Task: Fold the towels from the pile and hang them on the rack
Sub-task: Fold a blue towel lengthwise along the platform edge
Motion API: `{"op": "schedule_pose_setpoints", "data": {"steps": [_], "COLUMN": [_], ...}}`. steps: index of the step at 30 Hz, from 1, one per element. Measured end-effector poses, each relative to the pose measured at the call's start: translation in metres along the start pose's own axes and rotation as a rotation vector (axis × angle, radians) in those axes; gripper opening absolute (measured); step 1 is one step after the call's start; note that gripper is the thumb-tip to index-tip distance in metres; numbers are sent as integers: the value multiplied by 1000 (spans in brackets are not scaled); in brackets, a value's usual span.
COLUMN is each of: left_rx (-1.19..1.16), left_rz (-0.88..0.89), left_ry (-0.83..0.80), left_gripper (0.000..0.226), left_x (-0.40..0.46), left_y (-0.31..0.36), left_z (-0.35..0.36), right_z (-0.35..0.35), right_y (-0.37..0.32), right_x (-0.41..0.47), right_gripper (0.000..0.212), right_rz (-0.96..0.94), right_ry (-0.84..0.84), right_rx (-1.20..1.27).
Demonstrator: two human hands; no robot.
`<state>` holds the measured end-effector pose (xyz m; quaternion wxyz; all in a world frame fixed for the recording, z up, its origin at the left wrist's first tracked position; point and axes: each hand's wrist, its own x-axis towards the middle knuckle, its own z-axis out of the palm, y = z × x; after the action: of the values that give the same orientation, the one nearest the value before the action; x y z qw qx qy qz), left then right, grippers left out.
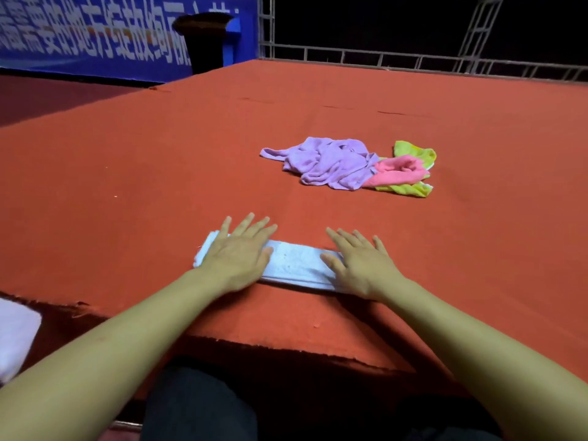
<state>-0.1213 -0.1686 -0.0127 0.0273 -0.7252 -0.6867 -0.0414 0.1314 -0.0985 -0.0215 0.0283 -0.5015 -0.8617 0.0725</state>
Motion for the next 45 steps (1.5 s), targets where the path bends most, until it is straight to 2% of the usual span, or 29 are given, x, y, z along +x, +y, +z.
{"op": "schedule_pose_setpoints", "data": {"steps": [3,6,16,20,22,25,28,31,33,35,38,43,45], "left_rx": [-100,-81,-53,-52,-75,-118,-33,54,24,-27,-60,-12,49], "left_rz": [131,161,139,137,157,153,39,-64,-90,-88,-83,-86,-45], "left_ry": [-30,-137,-180,-150,-137,-47,19,-123,-200,-202,-203,-304,-245], "left_gripper": [58,61,60,59,61,76,81,69,75,85,74,67,70], "left_x": [18,26,28,29,29,27,24,14,6,4,9,14,17], "left_y": [50,78,78,78,75,59,23,-15,-29,-35,-38,-37,-29], "left_z": [2,24,43,45,45,33,19,19,24,28,31,25,18], "right_z": [0,13,28,26,27,26,14,7,13,20,24,18,9], "right_y": [25,51,62,66,67,61,48,25,18,18,23,24,31], "right_x": [-16,-31,-35,-39,-41,-44,-38,-23,-14,-11,-9,-10,-15], "right_gripper": [66,65,61,74,74,77,81,70,62,61,61,62,69], "right_rz": [24,86,66,68,53,7,-42,-131,-147,-130,-120,-153,-171], "right_ry": [-39,-79,42,188,224,206,195,133,43,-27,-33,-93,-40], "right_rx": [-80,-11,125,301,301,154,25,0,-8,-24,-20,19,129]}}
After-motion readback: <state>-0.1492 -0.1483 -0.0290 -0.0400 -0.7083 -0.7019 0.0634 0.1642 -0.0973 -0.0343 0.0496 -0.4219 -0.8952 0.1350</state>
